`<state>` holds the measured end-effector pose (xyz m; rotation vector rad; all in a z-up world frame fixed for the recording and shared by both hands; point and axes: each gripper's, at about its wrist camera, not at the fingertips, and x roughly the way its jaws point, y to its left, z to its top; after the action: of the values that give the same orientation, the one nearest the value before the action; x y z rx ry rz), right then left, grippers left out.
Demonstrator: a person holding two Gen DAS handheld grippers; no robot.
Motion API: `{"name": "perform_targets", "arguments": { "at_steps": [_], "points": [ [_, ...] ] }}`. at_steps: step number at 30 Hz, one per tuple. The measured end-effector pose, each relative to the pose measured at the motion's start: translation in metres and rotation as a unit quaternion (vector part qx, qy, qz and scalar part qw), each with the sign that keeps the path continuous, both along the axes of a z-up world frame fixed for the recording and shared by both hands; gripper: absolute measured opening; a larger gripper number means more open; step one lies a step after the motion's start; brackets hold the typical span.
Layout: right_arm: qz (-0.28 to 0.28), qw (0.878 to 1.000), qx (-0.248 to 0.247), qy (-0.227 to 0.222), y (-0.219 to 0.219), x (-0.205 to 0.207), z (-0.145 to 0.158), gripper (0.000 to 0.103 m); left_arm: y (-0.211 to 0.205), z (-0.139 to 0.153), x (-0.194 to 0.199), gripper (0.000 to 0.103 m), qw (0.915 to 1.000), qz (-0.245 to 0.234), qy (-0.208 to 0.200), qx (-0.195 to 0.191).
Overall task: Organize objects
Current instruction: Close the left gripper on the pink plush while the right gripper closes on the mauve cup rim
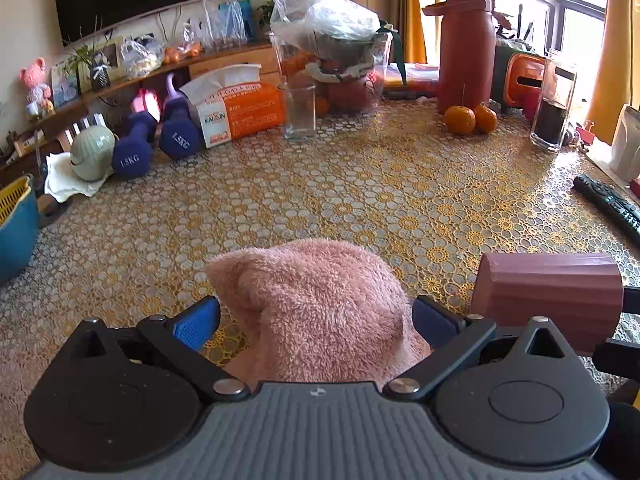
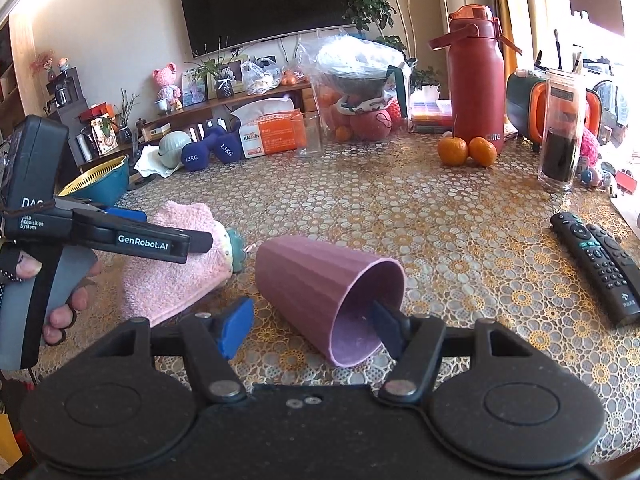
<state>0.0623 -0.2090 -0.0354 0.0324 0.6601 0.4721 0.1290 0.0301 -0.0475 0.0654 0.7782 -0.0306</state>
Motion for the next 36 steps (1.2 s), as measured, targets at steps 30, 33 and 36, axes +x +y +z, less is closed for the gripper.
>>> {"name": "perform_targets", "arguments": {
  "at_steps": [30, 33, 36],
  "points": [
    [0.007, 1.0, 0.014, 0.025, 0.003, 0.021, -0.011, 0.063, 0.0, -0.011, 0.017, 0.092, 0.9995, -0.024, 0.006, -0.019],
    [0.003, 0.999, 0.023, 0.032, 0.002, 0.025, -0.013, 0.063, 0.004, -0.013, 0.019, 0.079, 0.9992, -0.022, 0.013, -0.032],
    [0.003, 0.999, 0.032, 0.036, 0.001, 0.027, -0.013, 0.063, 0.006, -0.01, 0.017, 0.07, 0.9987, -0.021, 0.011, -0.046]
  ]
}}
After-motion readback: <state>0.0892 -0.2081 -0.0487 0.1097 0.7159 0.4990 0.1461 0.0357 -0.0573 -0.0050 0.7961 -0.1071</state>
